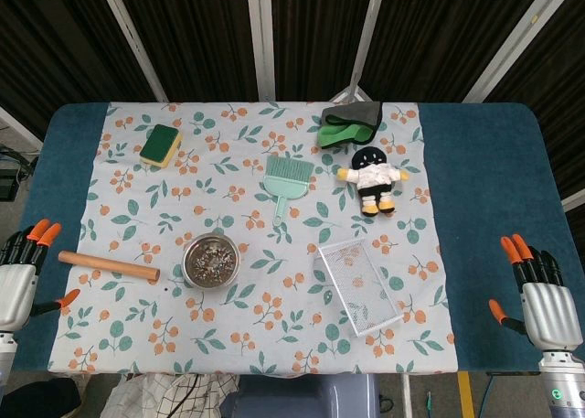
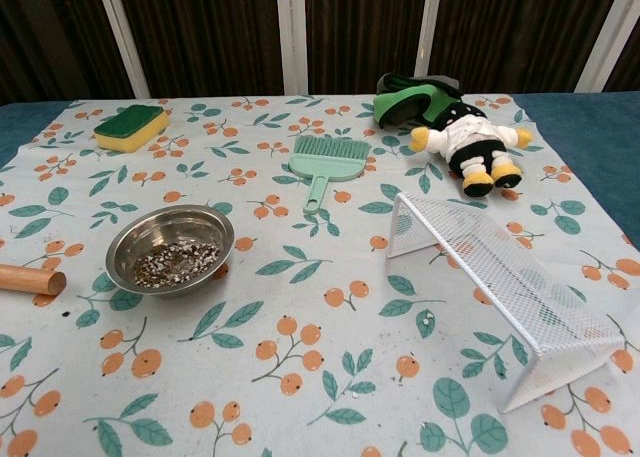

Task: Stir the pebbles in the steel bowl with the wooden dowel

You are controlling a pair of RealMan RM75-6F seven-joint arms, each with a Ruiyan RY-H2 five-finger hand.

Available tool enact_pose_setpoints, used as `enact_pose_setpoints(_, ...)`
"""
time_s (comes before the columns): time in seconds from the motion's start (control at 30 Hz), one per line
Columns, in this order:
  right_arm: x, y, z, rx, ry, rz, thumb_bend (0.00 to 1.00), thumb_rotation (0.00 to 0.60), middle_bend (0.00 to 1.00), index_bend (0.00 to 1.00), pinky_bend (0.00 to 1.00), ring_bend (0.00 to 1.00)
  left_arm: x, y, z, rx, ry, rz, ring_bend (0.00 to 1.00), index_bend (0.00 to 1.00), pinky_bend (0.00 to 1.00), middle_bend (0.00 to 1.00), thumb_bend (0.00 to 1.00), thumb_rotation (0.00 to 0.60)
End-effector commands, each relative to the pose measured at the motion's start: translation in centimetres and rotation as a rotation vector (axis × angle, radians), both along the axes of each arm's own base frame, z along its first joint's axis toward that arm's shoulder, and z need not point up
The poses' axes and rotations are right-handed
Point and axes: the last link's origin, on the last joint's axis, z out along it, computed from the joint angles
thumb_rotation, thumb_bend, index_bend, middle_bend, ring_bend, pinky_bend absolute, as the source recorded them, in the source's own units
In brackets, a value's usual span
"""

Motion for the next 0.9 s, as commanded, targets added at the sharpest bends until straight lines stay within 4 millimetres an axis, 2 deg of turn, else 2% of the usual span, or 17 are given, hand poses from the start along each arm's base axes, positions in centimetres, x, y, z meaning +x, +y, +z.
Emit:
enact_pose_setpoints(0.03, 0.0, 0.0, 0.0, 0.0, -0.001, 0.001, 0.31, 0.6, 0.0, 0.0, 0.0, 0.0, 0.0, -0.1, 0.0, 0.0, 0.001, 0.001, 0.0, 0.0, 0.0, 0.0, 0.18, 0.6)
enact_pose_setpoints(0.43, 0.0, 0.1, 0.0, 0.0, -0.006, -0.003, 0.31, 0.6, 0.0, 0.0, 0.0, 0.0, -0.1, 0.0, -0.3, -0.039, 0.015, 0.007, 0.0, 0.01, 0.0, 0.0, 0.18, 0.6)
enact_pose_setpoints(0.6, -0.1, 0.2, 0.1, -0.005, -0.007, -0.01, 0.31, 0.6, 0.0, 0.0, 0.0, 0.0, 0.2, 0.8, -1.0, -0.104, 0.048, 0.003, 0.0, 0.11, 0.0, 0.06, 0.18, 0.6)
enact_pose_setpoints(0.77, -0.2, 0.2, 0.1, -0.003, -0.011, -0.013, 0.31, 0.6, 0.0, 0.0, 0.0, 0.0, 0.8, 2.9, -1.9, -0.18, 0.142, -0.021, 0.0, 0.26, 0.0, 0.2, 0.19, 0.6)
enact_pose_setpoints(0.9, -0.2, 0.0, -0.1, 0.003, -0.01, -0.011, 0.31, 0.6, 0.0, 0.0, 0.0, 0.0, 0.8, 4.4, -3.2, -0.226, 0.211, -0.025, 0.0, 0.32, 0.0, 0.25, 0.2, 0.6)
